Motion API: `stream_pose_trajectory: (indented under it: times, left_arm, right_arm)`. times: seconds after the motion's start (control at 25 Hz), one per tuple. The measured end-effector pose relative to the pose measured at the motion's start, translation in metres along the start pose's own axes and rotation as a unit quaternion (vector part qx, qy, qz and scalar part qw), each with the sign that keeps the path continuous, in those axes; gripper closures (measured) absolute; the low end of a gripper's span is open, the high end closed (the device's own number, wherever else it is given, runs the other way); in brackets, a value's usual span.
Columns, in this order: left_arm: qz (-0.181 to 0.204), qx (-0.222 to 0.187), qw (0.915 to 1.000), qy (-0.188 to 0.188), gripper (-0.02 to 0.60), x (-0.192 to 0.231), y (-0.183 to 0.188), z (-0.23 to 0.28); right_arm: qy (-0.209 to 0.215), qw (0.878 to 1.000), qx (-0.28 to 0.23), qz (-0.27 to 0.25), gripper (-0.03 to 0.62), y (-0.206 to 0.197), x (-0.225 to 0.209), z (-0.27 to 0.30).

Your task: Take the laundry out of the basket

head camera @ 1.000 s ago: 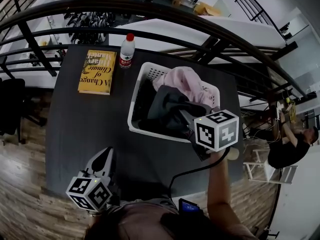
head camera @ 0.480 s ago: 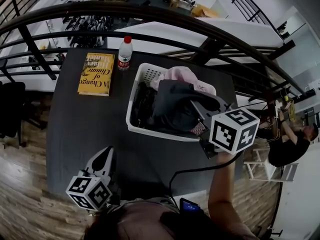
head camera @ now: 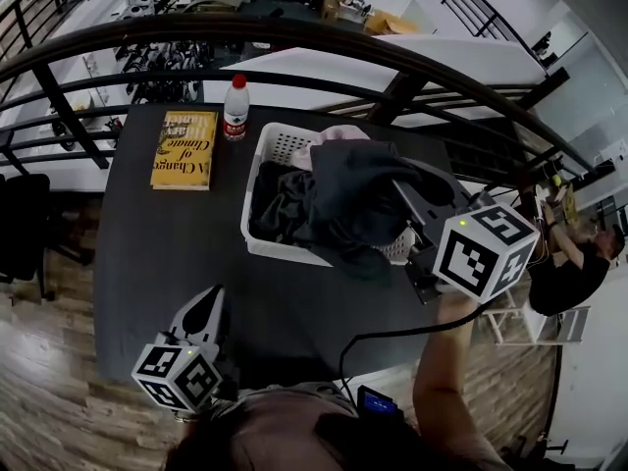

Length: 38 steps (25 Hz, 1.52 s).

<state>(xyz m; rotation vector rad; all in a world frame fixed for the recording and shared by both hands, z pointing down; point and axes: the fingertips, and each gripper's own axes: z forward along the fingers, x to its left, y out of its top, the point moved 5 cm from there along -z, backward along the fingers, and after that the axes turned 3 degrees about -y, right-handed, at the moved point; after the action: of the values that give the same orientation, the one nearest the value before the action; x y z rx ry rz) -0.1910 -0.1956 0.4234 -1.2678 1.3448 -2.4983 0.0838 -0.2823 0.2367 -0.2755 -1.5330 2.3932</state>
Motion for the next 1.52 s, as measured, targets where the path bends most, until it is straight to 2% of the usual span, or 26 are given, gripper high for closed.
stream_pose_trajectory:
  times: [0.44,1.2,1.52]
  left_arm:
    - [0.017,-0.006,0.9996,-0.022,0.583,-0.016,-0.005,-0.014]
    - [0.05,0.022,0.9951,-0.082,0.583,-0.063,-0.038,-0.027]
    - [0.058,0.03,0.9933,-0.095,0.583,-0.083,-0.054,-0.04]
  right_arm:
    - [-0.002,0.997,-0.079,-0.008,0.54,0.037,0.014,-0.063]
    - [-0.09,0.987,-0.133,-0.016,0.54,0.034,0.007,-0.18]
    - [-0.126,0.98,-0.151,-0.011,0.539,0.028,0.002,-0.232]
